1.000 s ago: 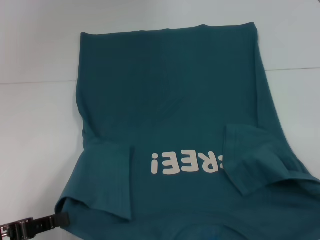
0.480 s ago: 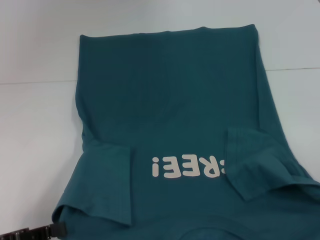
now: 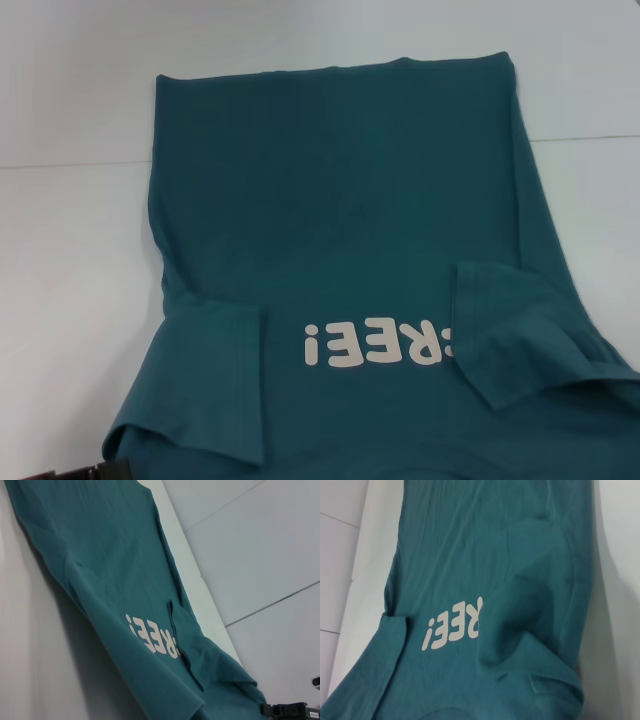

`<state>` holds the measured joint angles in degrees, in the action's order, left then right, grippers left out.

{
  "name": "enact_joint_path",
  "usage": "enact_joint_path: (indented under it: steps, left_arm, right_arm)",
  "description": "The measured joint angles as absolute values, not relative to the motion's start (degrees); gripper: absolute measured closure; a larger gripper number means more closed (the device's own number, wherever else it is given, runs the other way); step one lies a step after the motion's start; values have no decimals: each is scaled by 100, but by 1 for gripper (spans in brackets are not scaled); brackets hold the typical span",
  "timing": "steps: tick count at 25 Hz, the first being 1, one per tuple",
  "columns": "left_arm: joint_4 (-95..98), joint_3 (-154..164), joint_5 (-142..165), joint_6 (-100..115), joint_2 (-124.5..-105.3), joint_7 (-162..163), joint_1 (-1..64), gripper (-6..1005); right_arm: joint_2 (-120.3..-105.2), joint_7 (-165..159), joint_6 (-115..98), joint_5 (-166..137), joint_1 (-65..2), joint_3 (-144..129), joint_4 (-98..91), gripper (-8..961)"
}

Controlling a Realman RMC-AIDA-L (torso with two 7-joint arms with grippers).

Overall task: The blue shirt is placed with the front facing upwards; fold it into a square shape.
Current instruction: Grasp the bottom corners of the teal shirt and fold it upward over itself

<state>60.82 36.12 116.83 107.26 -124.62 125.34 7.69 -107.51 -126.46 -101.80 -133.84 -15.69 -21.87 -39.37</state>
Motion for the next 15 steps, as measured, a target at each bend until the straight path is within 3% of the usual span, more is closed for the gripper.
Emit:
enact_joint_path:
  steps: [15]
  left_arm:
    - [6082, 3363, 11698, 10989, -12462, 12517, 566, 947]
  right_arm:
    - [-10828, -12630, -10351, -13394, -1409, -2072, -3938, 836]
